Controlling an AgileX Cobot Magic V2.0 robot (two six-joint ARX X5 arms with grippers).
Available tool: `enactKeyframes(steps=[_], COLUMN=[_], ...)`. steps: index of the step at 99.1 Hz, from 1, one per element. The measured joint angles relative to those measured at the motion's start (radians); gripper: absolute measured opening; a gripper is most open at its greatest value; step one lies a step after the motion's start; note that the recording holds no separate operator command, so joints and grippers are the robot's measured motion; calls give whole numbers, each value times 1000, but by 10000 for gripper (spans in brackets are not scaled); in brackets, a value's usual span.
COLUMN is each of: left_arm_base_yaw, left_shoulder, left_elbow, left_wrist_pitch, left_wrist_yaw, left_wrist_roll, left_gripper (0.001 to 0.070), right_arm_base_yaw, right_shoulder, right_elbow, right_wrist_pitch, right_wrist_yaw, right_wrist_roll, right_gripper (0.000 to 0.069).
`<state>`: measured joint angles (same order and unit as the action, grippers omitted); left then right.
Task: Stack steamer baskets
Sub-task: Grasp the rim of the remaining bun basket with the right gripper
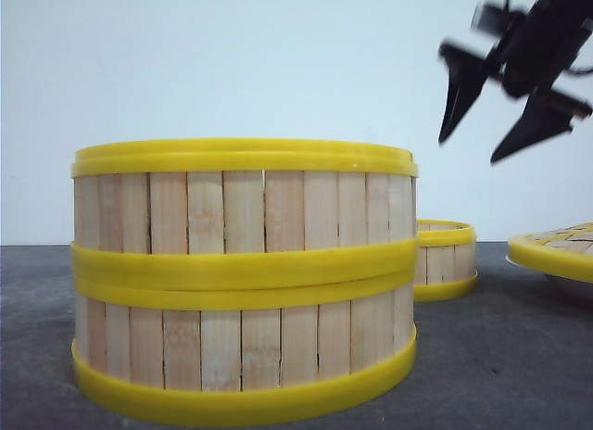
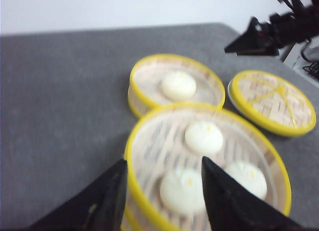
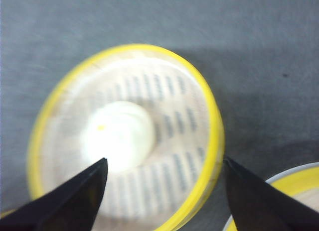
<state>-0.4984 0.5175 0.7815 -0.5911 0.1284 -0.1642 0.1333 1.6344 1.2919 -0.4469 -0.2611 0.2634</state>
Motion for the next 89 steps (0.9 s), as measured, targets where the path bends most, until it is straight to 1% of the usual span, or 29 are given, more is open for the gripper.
enactKeyframes(steps=[12, 20, 33, 47, 55, 80, 89], left_arm_base_yaw=[0, -2, -2, -2, -2, -2, -2], left_shoulder=[-94, -142, -188, -226, -234, -237, -237], left_elbow=[-1, 1, 1, 1, 1, 1, 1], left_wrist_pitch=[-90, -150, -202, -243, -256, -269, -267], left_wrist_yaw=[0, 0, 2, 1, 2, 2, 2], left_wrist_roll=[-17, -29, -56, -77, -84, -88, -87], left_gripper=[275, 275, 275, 275, 275, 275, 275], right_arm_base_yaw=[19, 29, 43, 48, 50, 56, 62], right_shoulder=[91, 141, 200, 236, 246, 262, 262], right_elbow=[31, 41, 41, 41, 41, 41, 42], right_wrist_pitch=[0, 6, 33, 55, 64, 75, 93], right_wrist_yaw=[87, 117, 153, 184, 192, 208, 214], right_wrist_roll=[0, 0, 0, 6, 7, 25, 42], right_gripper=[453, 449, 396, 363, 306, 77, 37])
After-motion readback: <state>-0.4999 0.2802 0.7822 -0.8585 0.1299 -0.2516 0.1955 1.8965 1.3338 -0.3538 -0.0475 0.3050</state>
